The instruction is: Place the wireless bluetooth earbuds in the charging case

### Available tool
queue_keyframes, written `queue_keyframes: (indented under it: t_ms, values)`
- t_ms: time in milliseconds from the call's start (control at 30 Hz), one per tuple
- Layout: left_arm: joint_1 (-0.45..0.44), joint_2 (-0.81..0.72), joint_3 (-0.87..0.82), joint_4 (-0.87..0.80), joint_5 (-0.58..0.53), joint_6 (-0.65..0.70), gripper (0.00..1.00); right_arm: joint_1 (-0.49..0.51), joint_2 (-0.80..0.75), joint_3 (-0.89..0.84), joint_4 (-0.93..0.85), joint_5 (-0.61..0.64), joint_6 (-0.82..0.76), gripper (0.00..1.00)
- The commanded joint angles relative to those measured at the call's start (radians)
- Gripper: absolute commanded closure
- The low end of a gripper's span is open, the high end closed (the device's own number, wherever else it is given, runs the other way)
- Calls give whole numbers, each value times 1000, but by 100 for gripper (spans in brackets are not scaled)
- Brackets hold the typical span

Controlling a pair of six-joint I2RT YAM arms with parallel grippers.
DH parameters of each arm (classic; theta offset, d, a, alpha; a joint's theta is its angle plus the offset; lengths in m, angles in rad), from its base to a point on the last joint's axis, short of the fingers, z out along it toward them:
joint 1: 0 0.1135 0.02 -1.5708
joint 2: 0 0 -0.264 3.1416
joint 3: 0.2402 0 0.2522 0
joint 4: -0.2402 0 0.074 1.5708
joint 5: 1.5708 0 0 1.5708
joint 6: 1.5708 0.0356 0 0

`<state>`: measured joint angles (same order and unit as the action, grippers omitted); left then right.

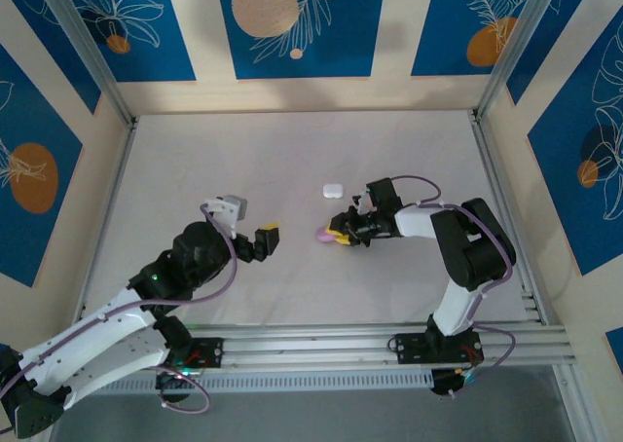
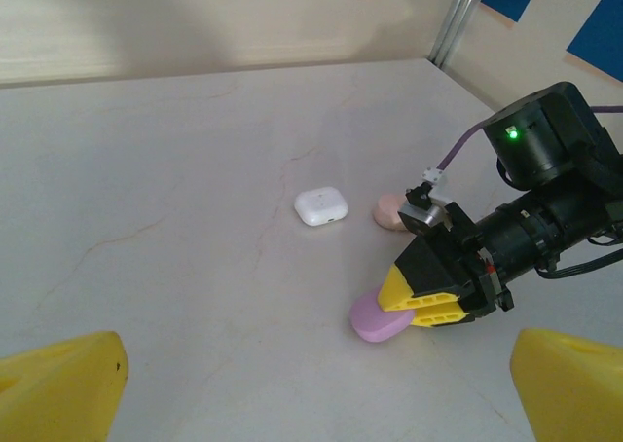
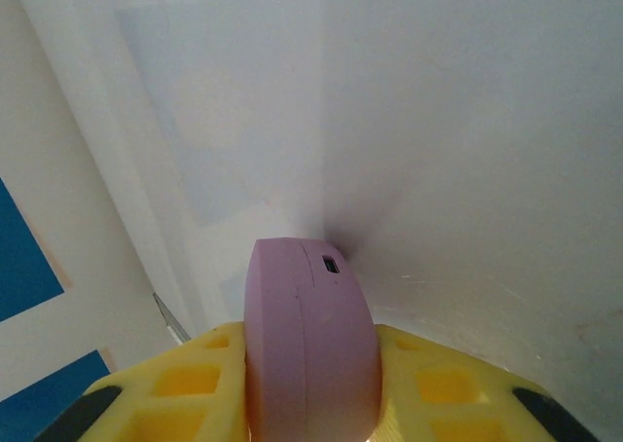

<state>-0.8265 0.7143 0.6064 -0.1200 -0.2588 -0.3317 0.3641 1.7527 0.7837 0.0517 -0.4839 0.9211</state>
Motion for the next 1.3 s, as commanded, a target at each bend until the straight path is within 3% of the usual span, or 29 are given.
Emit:
queue_keyframes:
  t_ms: [0,200,533,667,800,900,1000,1067,1133,1267]
  values:
    - [9,-6,-15,10,12,8,0,-11,-21,15,-108,58,-62,65]
    - [11,5,-5,15,18,10,0,-18,-49,19,-175,99,-89,49]
    - [11,7,-5,16,5,5,0,-21,-197,56,-353,200,-173,36]
    - [14,10,-1,4,-26,15,0,-18,-387,110,-518,434,-239,30]
    - [40,18,-2,-5,-82,33,0,-25,-594,147,-597,763,-294,26]
    - [95,42,-9,20,-109,64,0,-51,-700,73,-474,995,-368,21]
    - [200,78,-6,36,-108,73,0,-117,-739,-69,-212,1059,-546,16]
    - [284,106,-8,53,-113,82,0,-189,-712,-168,-22,964,-653,14]
    - [365,134,-23,88,-128,92,0,-236,-658,-207,42,828,-754,15]
    - [508,194,-57,163,-108,131,0,-260,-526,-197,63,826,-787,15]
